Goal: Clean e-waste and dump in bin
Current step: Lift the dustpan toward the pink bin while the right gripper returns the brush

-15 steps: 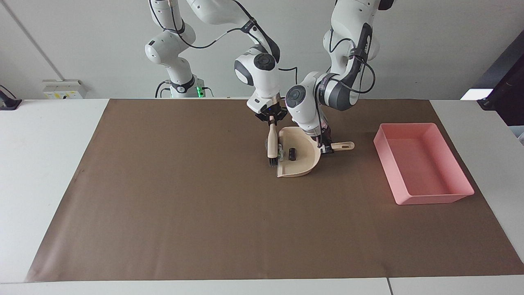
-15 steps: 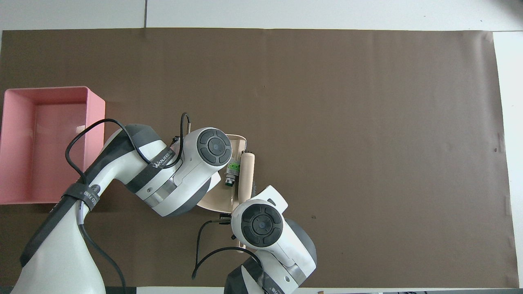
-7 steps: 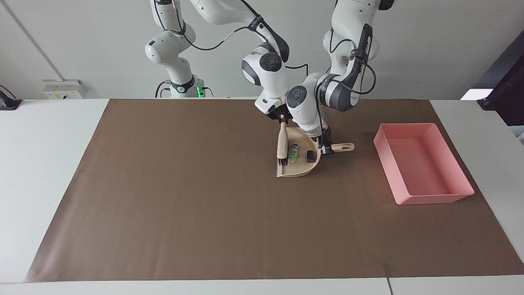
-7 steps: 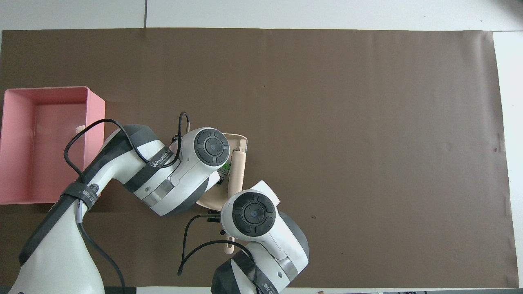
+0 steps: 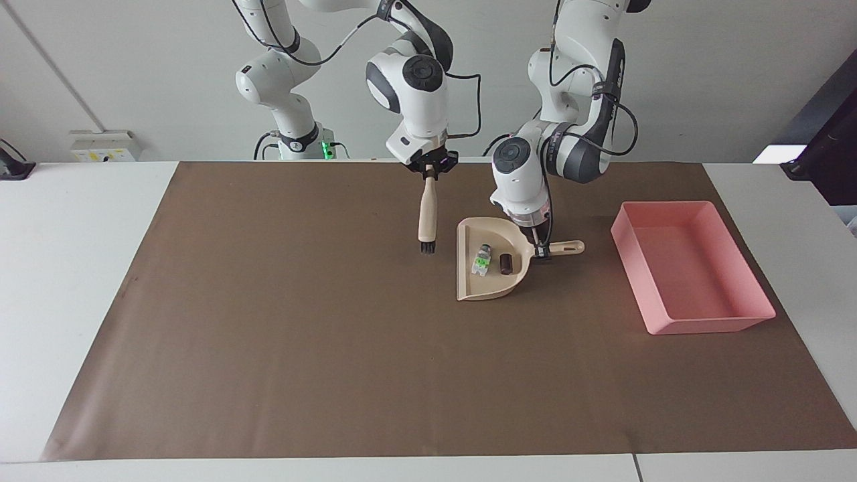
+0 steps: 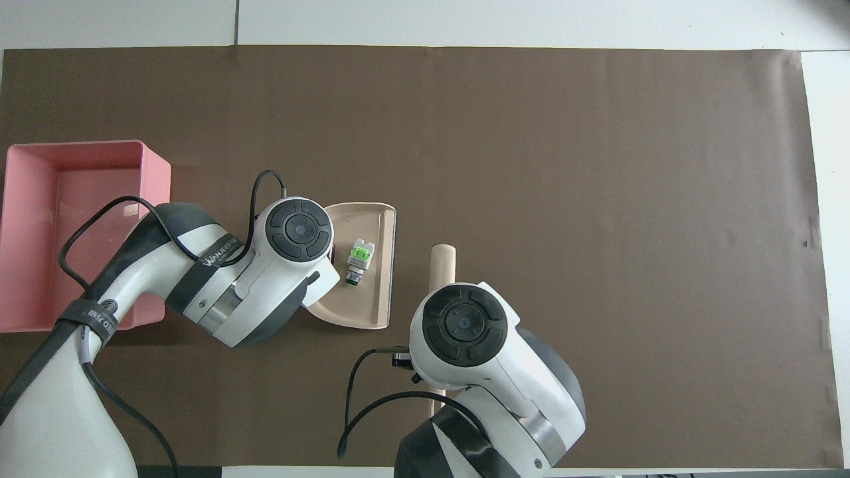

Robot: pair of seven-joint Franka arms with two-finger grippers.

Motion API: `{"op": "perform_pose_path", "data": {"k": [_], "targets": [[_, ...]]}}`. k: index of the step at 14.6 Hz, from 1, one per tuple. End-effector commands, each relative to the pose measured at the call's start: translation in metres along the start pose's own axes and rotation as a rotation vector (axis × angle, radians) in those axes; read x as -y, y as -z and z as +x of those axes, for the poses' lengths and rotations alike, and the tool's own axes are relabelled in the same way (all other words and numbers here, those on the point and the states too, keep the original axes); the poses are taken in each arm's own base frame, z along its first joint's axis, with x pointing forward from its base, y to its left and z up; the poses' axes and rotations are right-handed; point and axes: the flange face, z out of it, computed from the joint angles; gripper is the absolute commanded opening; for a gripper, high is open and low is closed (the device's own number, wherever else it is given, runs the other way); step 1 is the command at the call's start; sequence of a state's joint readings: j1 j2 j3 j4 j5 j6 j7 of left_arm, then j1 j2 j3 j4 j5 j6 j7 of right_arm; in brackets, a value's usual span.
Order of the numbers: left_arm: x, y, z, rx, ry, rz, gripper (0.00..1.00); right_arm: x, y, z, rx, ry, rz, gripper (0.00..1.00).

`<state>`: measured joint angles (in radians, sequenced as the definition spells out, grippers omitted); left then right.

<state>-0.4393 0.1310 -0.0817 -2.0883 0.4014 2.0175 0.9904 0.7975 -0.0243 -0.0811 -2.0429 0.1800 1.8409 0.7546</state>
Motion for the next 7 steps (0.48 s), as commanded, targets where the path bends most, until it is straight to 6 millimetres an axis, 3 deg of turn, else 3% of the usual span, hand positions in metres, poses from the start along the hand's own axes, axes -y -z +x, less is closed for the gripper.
{"op": "perform_pose_path", "data": {"k": [1, 4, 7], "targets": [[-0.002, 0.018, -0.039, -0.063, -0.016, 0.016, 0.0, -0.065, 0.034, 0.014, 0.02, 0.017, -0.027, 0.0], [0.009, 0.027, -0.094, -0.112, -0.026, -0.003, 0.0, -0.153, 0.062, 0.044, 0.045, 0.035, -0.061, 0.0], [0.021, 0.035, -0.129, -0.167, -0.027, -0.024, 0.0, -0.215, 0.064, 0.071, 0.052, 0.064, -0.097, 0.0]]}}
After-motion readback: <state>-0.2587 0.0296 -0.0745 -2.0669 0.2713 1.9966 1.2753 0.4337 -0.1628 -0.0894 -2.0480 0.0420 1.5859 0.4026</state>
